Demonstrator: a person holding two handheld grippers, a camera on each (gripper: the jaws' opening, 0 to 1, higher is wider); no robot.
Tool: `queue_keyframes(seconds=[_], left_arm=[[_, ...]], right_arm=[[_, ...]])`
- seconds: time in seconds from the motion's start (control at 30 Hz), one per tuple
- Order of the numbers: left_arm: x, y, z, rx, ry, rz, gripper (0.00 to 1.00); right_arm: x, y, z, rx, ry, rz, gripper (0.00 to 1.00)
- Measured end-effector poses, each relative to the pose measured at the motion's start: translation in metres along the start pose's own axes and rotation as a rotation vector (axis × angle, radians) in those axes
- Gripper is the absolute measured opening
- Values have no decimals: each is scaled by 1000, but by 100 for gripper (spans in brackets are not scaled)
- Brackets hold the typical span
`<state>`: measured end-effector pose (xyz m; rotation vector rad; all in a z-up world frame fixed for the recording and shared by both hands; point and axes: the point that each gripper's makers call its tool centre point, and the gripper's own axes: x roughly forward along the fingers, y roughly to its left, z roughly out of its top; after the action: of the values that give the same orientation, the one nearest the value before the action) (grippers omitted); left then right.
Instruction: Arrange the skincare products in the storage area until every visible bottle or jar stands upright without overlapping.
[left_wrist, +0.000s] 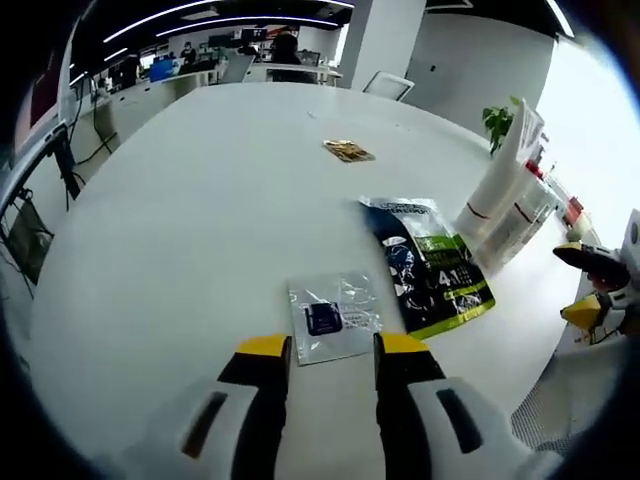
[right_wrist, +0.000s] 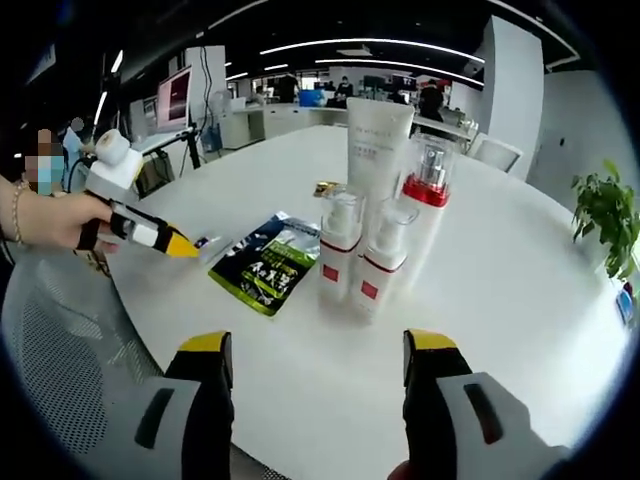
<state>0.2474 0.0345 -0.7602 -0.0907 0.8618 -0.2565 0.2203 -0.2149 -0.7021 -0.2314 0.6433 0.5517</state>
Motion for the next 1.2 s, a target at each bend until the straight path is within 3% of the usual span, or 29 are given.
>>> queue_keyframes(seconds=[0.4, 0.5, 0.7, 0.77, 0.83, 1.2], left_arm=[[-7, 4, -1, 19, 3, -21, 43], [-13, -4, 2, 11, -20, -79, 49], [-22, -4, 3, 42, -24, -108, 60], [-25, -8, 0, 70, -9, -144, 69], [-29, -6, -1, 77, -9, -138, 79], [-51, -1, -4, 140, 7, -137, 88]], right_arm=[[-2, -1, 3, 22, -12, 6, 73], [-3, -1, 4, 25, -18, 8, 73], [-5, -1, 4, 26, -21, 17, 76], [-6, 0, 4, 25, -20, 19, 77], [-7, 0, 4, 22, -17, 23, 78], [-9, 1, 4, 24, -18, 25, 86]])
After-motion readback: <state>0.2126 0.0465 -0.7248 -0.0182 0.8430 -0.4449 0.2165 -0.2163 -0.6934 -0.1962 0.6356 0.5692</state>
